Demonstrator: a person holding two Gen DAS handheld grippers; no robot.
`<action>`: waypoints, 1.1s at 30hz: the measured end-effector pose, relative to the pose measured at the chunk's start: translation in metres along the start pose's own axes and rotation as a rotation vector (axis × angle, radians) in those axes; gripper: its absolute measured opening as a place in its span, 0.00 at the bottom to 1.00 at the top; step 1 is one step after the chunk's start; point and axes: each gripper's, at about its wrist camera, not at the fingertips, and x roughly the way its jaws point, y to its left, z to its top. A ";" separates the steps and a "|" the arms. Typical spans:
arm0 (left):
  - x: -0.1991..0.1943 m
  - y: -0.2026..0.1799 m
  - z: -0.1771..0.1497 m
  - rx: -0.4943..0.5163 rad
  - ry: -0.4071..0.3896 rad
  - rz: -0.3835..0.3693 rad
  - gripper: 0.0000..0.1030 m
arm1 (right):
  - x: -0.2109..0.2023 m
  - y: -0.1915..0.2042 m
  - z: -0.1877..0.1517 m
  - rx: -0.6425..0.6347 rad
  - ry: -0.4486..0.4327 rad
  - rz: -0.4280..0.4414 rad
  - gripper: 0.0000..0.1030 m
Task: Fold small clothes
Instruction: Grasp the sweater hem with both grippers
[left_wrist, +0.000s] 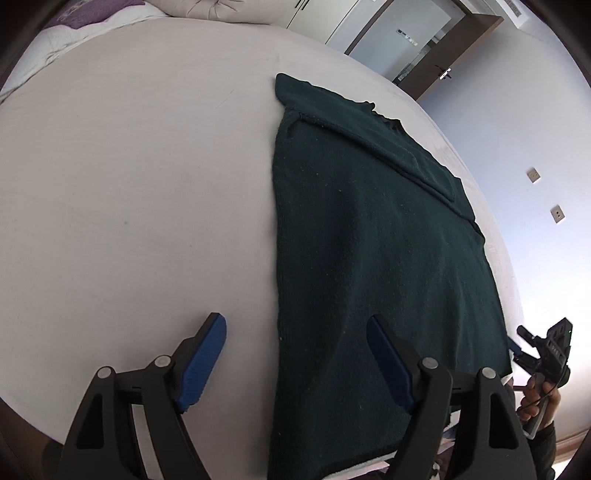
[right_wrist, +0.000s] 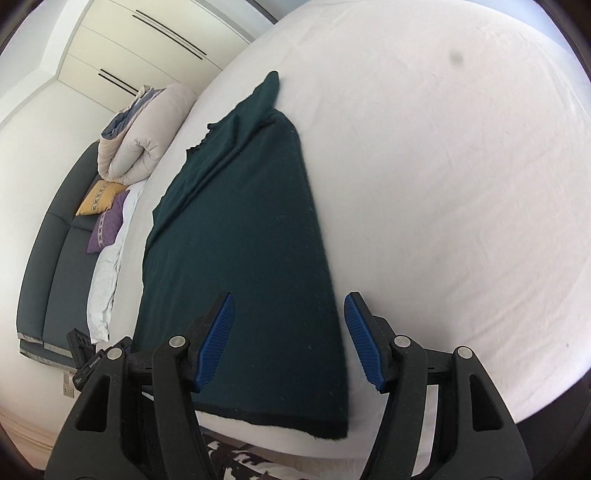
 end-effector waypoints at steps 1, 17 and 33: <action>-0.001 0.001 -0.001 -0.009 0.010 -0.010 0.82 | -0.005 -0.008 -0.005 0.006 -0.007 0.002 0.58; -0.006 0.023 -0.028 -0.109 0.115 -0.170 0.80 | -0.026 -0.018 -0.040 0.080 0.086 0.079 0.59; -0.008 0.032 -0.039 -0.147 0.132 -0.201 0.08 | -0.022 -0.031 -0.030 0.158 0.130 0.133 0.56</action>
